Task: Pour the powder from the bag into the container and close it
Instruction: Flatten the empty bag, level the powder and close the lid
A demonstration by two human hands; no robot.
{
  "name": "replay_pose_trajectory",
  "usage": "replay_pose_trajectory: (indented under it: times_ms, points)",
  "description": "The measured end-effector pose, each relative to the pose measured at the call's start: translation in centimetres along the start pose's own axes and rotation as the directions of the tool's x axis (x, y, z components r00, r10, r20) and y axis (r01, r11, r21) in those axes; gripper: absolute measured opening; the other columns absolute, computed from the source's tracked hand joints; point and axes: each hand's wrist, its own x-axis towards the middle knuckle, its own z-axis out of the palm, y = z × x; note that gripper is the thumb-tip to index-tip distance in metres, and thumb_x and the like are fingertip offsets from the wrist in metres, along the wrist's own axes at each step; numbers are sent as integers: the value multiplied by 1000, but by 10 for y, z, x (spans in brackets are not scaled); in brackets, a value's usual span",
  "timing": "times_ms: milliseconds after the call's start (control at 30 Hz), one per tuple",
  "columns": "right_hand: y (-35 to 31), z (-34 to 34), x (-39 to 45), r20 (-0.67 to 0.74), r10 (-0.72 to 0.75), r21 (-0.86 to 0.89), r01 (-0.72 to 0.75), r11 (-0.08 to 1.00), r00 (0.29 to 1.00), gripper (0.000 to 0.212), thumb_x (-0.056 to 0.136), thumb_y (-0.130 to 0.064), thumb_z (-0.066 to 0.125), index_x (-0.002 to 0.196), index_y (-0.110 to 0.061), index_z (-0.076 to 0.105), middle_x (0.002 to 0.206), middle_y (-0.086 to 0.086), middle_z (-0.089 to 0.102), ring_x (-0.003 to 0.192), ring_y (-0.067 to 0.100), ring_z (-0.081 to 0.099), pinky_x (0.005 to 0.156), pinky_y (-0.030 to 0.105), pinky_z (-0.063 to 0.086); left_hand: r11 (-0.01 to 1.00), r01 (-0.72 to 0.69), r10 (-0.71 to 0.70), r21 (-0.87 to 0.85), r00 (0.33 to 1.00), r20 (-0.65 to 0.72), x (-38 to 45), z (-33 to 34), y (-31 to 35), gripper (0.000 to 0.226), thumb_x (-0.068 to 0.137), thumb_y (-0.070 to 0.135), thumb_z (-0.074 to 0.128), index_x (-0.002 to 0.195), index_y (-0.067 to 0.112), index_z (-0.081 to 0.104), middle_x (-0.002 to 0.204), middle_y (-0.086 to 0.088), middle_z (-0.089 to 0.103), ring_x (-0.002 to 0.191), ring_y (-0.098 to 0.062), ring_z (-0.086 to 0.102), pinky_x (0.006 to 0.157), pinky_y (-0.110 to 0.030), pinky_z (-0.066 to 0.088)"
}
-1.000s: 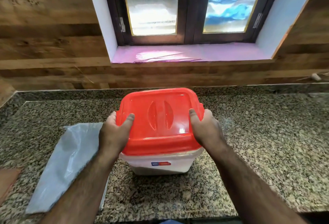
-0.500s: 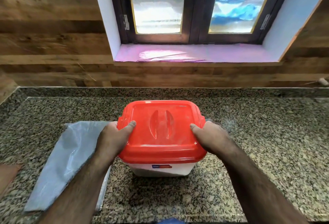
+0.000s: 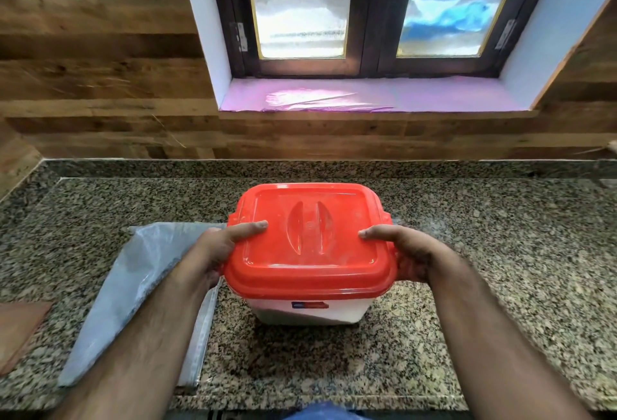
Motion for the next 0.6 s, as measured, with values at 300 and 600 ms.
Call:
replay_pose_trajectory:
  times_ms: [300,600]
  points:
    - [-4,64,-12,-494,-572,-851,-228,473,655,49,109,-53,53,105,-8,71,80,5,63,62,18,52,45,26,29,386,53,630,921,715,-304,-18,34,10,62,100,67,63,106,6,72,96,-14,75,89,-36,71,69,-36,45]
    - [37,98,-12,-284,-718,-940,-37,339,636,96,101,-70,32,166,0,31,173,25,27,164,37,20,133,52,13,217,-222,732,951,681,-9,-30,56,-28,94,94,78,44,162,14,49,169,-11,46,162,-32,33,130,-50,31]
